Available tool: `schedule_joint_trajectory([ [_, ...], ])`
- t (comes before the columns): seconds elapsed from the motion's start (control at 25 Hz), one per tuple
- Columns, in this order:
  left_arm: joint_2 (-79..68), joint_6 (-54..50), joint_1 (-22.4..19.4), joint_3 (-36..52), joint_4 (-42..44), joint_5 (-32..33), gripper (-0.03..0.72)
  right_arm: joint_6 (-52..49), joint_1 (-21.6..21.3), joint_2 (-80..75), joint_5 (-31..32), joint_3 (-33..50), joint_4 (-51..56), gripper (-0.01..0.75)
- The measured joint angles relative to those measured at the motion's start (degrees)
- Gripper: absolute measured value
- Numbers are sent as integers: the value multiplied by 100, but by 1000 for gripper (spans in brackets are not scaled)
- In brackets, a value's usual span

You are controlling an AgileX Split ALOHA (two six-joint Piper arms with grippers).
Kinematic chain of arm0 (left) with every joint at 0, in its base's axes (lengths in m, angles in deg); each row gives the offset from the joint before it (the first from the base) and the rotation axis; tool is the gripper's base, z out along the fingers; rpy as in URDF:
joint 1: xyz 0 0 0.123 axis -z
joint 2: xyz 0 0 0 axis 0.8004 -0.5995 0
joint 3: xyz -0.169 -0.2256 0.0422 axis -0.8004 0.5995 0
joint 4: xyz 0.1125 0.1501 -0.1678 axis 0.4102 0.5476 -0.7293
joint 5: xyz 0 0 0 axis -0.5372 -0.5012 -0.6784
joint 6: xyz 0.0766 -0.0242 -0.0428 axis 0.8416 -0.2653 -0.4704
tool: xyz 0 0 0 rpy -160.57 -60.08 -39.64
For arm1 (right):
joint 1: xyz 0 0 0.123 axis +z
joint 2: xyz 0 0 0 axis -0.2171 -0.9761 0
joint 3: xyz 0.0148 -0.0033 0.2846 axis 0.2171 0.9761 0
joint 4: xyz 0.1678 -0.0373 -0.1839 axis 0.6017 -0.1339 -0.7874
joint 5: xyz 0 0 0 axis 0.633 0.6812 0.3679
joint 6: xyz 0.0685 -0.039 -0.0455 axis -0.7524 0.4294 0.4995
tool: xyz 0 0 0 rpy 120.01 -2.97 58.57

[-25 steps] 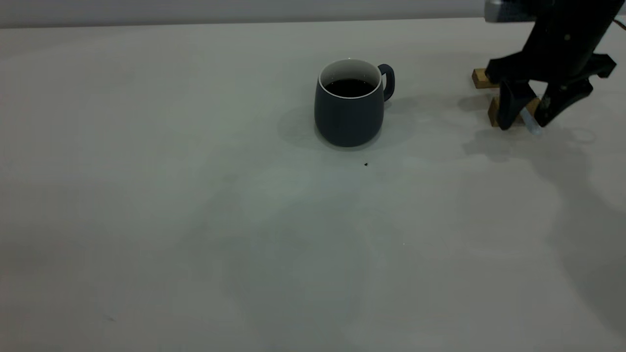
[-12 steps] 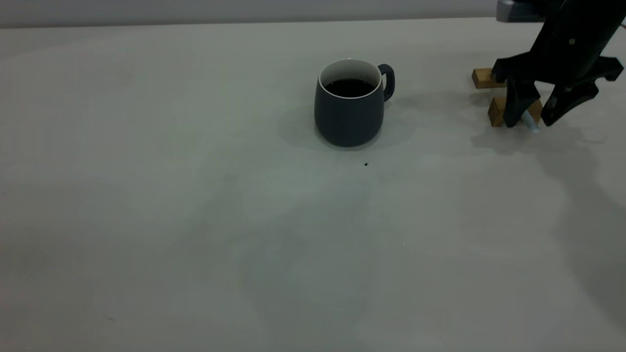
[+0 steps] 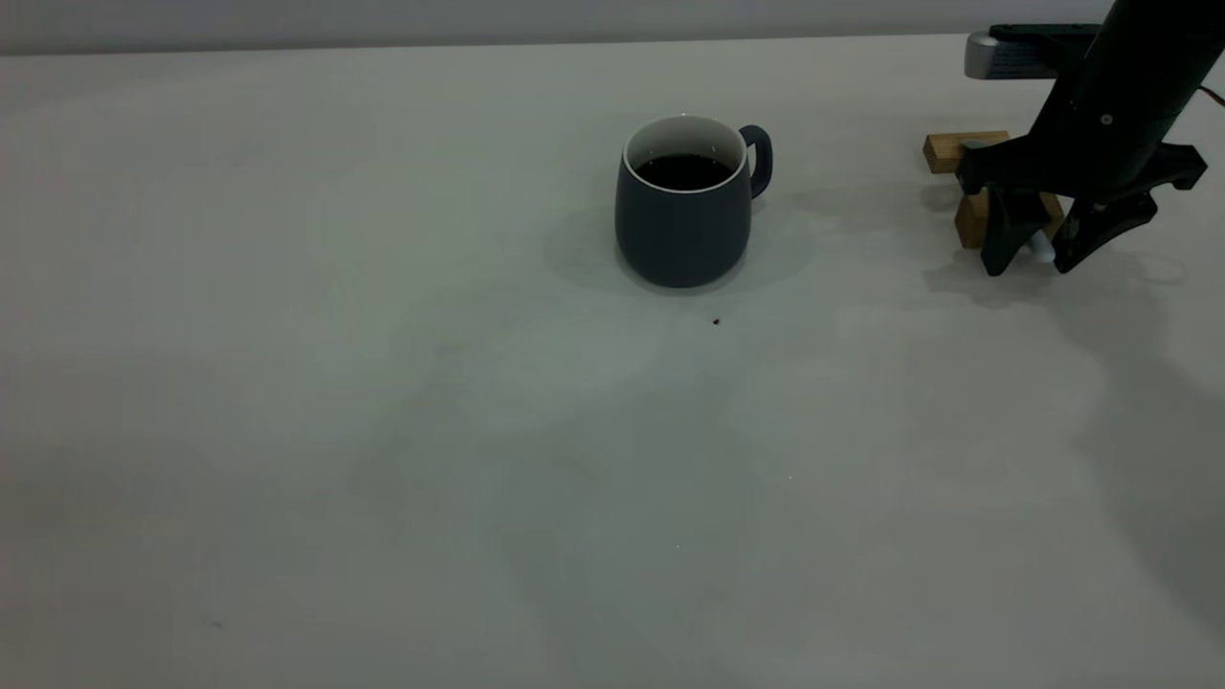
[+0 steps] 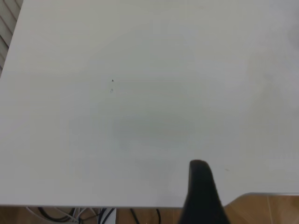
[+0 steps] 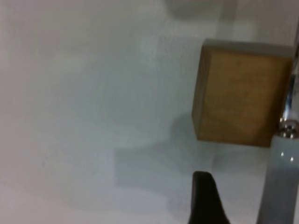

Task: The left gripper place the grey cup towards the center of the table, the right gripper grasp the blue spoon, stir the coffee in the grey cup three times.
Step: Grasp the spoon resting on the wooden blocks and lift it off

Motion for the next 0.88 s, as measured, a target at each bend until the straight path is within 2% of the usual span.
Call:
schedule_joint_trajectory([
  [0.16, 0, 0, 0, 0, 0, 0, 585, 0, 0, 0, -4, 0, 6, 487],
  [0.28, 0, 0, 0, 0, 0, 0, 585, 0, 0, 0, -21, 0, 6, 431],
  [0.36, 0, 0, 0, 0, 0, 0, 585, 0, 0, 0, -18, 0, 6, 360],
  [0.52, 0, 0, 0, 0, 0, 0, 585, 0, 0, 6, 118, 0, 1, 130],
  [0.72, 0, 0, 0, 0, 0, 0, 585, 0, 0, 258, 302, 0, -40, 123],
  [0.88, 0, 0, 0, 0, 0, 0, 585, -7, 6, 811, 783, 0, -88, 123],
])
